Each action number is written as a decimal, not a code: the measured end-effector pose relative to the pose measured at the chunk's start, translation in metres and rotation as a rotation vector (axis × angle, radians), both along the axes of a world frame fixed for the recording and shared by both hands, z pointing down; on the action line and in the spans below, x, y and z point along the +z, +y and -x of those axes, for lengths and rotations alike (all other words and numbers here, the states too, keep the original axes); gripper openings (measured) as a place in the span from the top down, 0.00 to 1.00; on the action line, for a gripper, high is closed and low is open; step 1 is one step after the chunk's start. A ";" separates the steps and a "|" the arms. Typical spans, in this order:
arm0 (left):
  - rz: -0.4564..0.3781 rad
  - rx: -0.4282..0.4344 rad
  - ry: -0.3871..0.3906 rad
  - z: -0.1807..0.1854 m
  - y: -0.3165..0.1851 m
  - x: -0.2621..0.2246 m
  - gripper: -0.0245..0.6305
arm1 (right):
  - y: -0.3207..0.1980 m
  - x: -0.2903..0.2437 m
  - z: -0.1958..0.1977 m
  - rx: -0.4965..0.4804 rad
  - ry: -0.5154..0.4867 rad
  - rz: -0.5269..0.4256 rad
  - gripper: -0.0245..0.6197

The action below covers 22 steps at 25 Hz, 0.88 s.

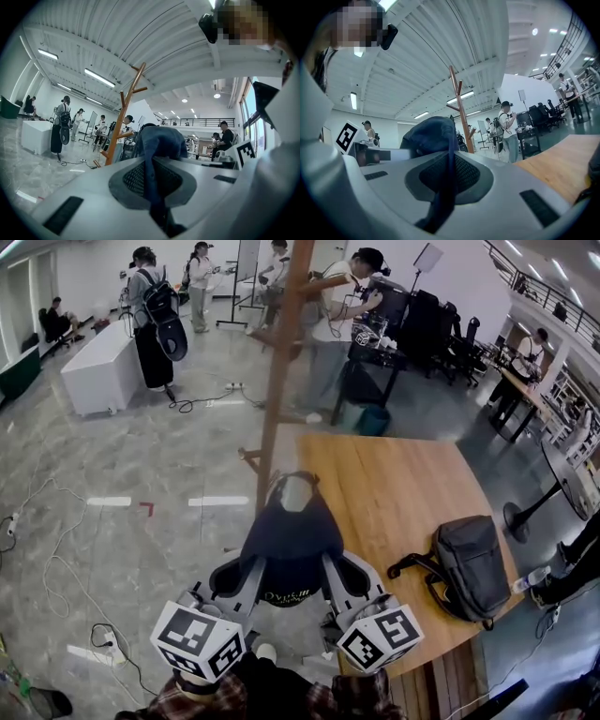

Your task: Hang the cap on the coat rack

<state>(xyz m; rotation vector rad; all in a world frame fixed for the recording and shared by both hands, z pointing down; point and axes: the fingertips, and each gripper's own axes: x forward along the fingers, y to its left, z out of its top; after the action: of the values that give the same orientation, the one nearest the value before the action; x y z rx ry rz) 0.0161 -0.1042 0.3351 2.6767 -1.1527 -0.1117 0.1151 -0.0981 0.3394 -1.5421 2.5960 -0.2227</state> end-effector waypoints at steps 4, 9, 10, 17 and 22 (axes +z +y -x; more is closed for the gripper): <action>0.008 -0.006 0.002 -0.003 -0.022 -0.004 0.93 | -0.021 -0.003 -0.003 -0.005 -0.003 0.008 0.92; 0.005 0.015 0.002 -0.002 -0.049 -0.008 0.93 | -0.047 -0.007 -0.002 0.017 -0.008 0.007 0.92; 0.005 0.024 0.002 -0.001 -0.056 -0.010 0.93 | -0.053 -0.008 0.000 0.026 -0.009 0.007 0.92; -0.011 0.119 0.010 -0.001 -0.105 -0.023 0.93 | -0.097 -0.022 0.000 0.117 -0.012 -0.007 0.92; -0.027 0.164 0.013 -0.006 -0.126 -0.021 0.93 | -0.114 -0.019 -0.005 0.163 -0.011 -0.020 0.92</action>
<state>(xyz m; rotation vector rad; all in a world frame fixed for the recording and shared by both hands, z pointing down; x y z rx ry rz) 0.0223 -0.2304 0.3137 2.7772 -0.9289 -0.1184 0.1199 -0.2119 0.3204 -1.7281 2.4401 -0.1884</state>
